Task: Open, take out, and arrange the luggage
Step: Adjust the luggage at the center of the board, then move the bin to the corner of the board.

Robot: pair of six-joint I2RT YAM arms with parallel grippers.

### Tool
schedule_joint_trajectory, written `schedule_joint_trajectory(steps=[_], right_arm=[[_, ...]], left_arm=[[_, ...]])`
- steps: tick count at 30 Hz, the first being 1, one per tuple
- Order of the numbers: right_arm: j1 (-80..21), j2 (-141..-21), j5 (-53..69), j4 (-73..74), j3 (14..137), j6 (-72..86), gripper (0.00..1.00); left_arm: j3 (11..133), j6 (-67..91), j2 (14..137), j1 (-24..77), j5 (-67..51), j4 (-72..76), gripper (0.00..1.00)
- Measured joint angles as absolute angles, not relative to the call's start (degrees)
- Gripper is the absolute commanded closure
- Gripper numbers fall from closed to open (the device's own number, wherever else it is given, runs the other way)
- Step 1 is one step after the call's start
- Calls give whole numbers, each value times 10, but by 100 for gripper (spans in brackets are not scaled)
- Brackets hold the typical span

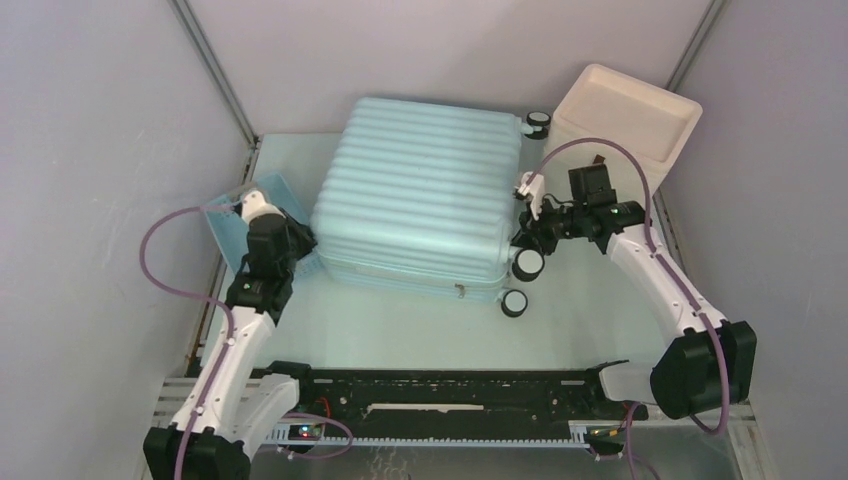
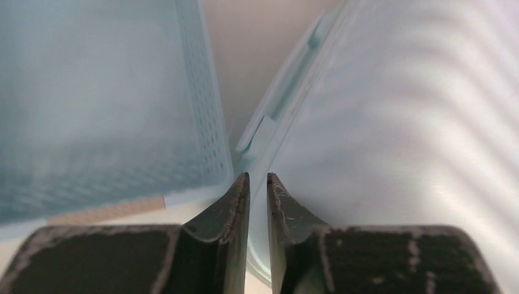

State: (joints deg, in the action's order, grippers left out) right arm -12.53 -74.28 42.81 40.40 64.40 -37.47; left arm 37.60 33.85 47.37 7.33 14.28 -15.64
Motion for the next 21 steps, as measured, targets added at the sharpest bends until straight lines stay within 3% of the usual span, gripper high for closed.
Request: schedule_joint_trajectory(steps=[9,15,21], right_arm=[[-174,-767,492,419,632,-373,69],[-173,-769,495,419,632,-369,69],[-173,-770,495,419,632,-367,69]], left_arm=[[427,229,481,-8,174,-142,33],[427,223,547,-33,185,-169,32],[476,213,692,-65,161,-215,30]])
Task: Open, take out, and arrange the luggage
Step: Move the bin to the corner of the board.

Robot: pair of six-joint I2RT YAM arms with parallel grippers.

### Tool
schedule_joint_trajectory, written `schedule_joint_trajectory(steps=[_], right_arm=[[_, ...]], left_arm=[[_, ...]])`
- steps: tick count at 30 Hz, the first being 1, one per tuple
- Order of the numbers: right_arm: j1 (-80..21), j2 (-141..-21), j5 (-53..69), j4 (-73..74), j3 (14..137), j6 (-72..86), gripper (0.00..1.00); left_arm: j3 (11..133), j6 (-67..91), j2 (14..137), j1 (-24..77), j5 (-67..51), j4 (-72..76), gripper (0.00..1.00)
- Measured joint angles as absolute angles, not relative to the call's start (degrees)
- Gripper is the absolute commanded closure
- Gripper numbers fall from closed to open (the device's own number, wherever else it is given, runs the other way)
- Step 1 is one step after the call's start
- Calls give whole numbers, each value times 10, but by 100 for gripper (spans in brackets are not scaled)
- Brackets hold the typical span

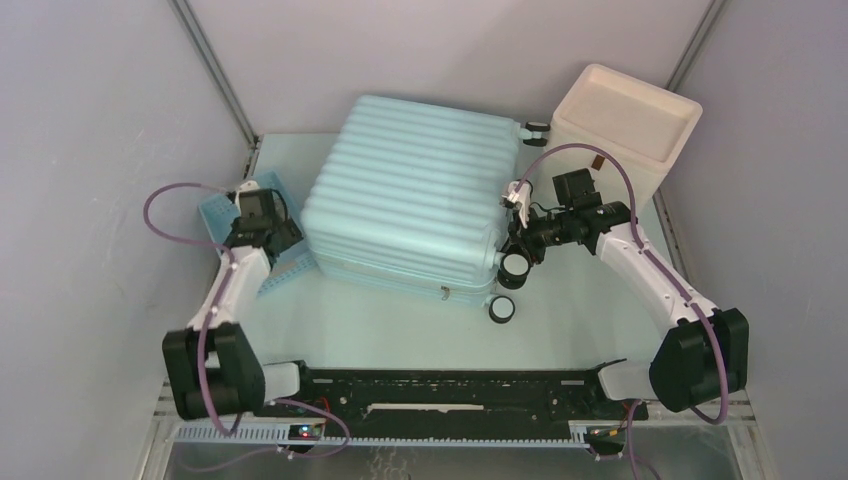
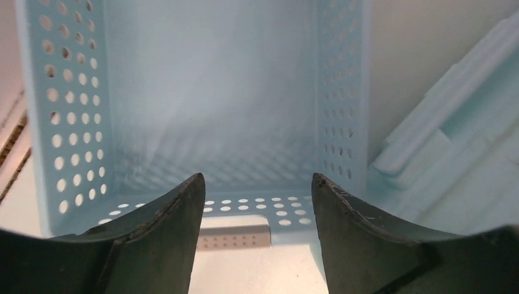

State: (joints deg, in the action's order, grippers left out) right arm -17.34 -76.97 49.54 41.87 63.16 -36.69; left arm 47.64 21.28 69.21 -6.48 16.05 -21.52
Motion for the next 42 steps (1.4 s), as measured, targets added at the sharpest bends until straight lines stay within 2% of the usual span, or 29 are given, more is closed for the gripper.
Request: schedule_joint_trajectory(steps=[7,15,17,20,22,25,30,33,35,39,42], right_arm=[[-173,-770,496,419,632,-367,69],[-173,-770,495,419,632,-367,69],[-173,-770,495,419,632,-367,68],[-174,-770,495,419,632,-368,69],[-174,-770,495,419,632,-368,69],[-174,-770,495,419,632,-368,69],[-174,-771,495,419,632,-368,69],[-174,-773,497,420,632,-368,69],[-177,-775,498,420,632,-368,69],[-187,-777,499,422,632,-368,69],[-193,-777,498,424,632,-368,69]], left_arm=[[596,221,853,-128,68,-256,26],[644,282,923,-129,-34,-236,24],[661,294,954,-128,-42,-237,32],[683,306,1001,-126,-42,-241,58],[684,312,1011,-124,-49,-241,65],[683,304,999,-112,-28,-258,72],[681,257,949,-106,30,-315,76],[651,221,884,-105,71,-333,76],[616,209,839,-105,89,-340,71],[551,204,779,-106,105,-356,48],[514,206,773,-106,112,-369,39]])
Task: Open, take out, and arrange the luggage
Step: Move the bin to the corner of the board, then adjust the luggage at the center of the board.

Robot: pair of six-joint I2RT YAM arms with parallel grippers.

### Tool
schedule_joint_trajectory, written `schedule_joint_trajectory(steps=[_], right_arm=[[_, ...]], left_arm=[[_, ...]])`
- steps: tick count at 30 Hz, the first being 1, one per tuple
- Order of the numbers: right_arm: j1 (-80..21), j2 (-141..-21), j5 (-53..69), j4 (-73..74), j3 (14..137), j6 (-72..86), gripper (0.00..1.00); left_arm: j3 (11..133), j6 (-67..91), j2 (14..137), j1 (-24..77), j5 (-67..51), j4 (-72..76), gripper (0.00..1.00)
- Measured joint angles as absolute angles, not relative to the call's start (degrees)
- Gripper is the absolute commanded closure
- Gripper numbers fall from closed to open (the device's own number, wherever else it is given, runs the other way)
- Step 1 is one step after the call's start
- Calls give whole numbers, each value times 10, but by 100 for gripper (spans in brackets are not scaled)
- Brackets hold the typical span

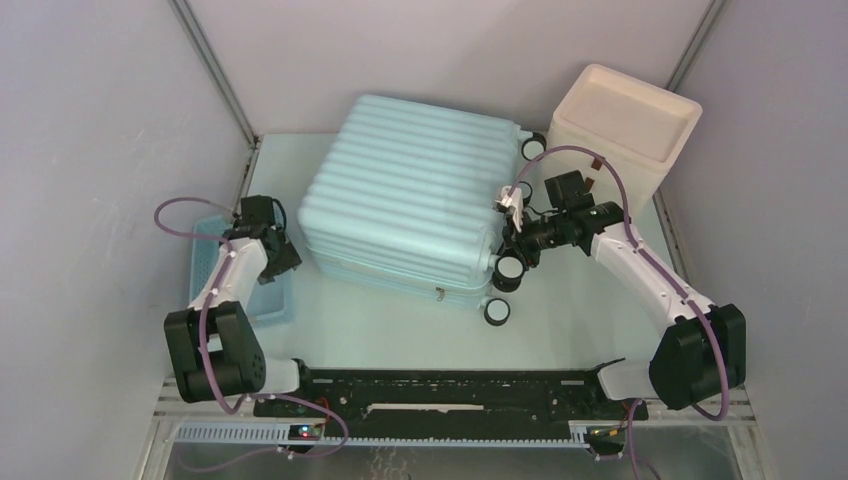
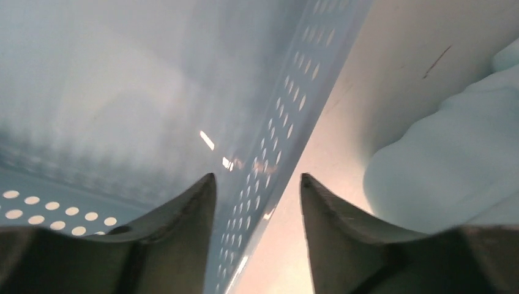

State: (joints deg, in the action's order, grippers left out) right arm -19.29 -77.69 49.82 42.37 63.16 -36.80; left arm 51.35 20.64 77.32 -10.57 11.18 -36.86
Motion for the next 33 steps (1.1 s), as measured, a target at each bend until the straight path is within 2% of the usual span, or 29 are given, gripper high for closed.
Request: schedule_joint_trajectory(steps=[6,12,15,17,18,19,20,25,29,33], right_arm=[[-201,-777,498,427,631,-372,68],[-238,-777,488,420,631,-363,67],[-286,-776,470,401,629,-327,62],[-322,-773,448,379,627,-292,57],[-343,-773,436,364,625,-269,54],[-363,-773,428,351,624,-248,52],[-380,-773,423,339,623,-232,51],[-418,-777,428,319,622,-219,46],[-384,-773,475,324,611,-258,41],[-322,-748,529,369,598,-327,42]], left_arm=[[502,211,714,-106,114,-385,35],[501,210,518,-106,77,-374,34],[472,213,403,-106,20,-345,32],[446,223,337,-106,-34,-339,26],[437,229,312,-106,-57,-336,18],[428,237,293,-106,-84,-333,5],[422,241,282,-106,-107,-332,1],[378,293,256,-100,-216,-309,0],[349,329,251,-80,-251,-286,0],[328,359,288,-36,-255,-244,0]])
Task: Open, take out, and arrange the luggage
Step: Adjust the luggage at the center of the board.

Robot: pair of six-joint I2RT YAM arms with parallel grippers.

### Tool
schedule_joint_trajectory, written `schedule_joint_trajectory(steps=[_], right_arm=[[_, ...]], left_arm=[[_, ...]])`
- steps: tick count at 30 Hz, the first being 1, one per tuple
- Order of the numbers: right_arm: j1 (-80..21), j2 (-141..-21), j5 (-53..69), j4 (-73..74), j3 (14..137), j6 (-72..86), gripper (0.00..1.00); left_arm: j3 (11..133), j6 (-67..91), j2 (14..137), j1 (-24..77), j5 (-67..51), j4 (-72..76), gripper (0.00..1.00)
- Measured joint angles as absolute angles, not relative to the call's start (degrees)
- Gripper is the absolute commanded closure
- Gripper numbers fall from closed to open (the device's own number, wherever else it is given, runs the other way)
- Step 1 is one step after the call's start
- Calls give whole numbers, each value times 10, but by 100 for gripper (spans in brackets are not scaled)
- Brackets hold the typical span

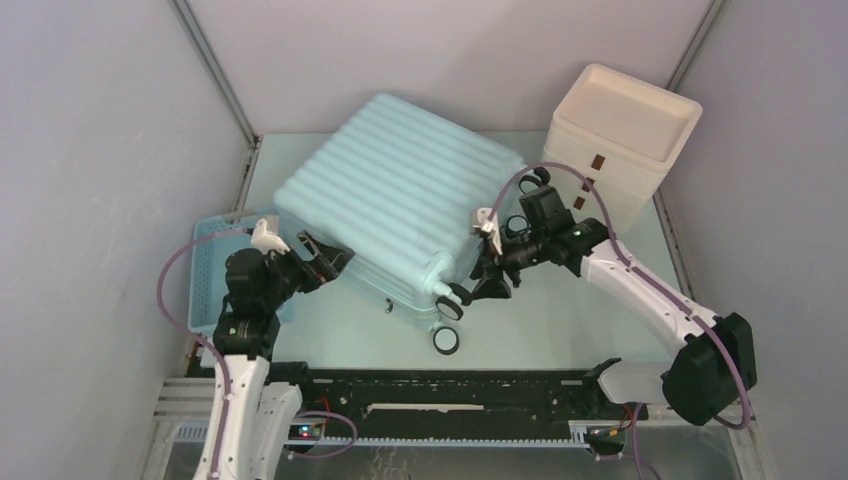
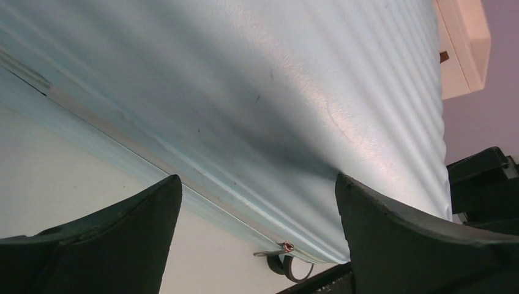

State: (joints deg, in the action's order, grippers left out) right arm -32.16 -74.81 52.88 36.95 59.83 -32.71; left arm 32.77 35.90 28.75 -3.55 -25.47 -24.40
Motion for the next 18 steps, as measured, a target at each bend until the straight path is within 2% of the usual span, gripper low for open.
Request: schedule_joint_trajectory(steps=[8,18], right_arm=[[-260,-716,542,364,580,-354,49],[-218,-712,545,352,564,-358,49]], left_arm=[[340,372,421,23,-246,-196,1],[507,350,701,19,-238,-133,1]])
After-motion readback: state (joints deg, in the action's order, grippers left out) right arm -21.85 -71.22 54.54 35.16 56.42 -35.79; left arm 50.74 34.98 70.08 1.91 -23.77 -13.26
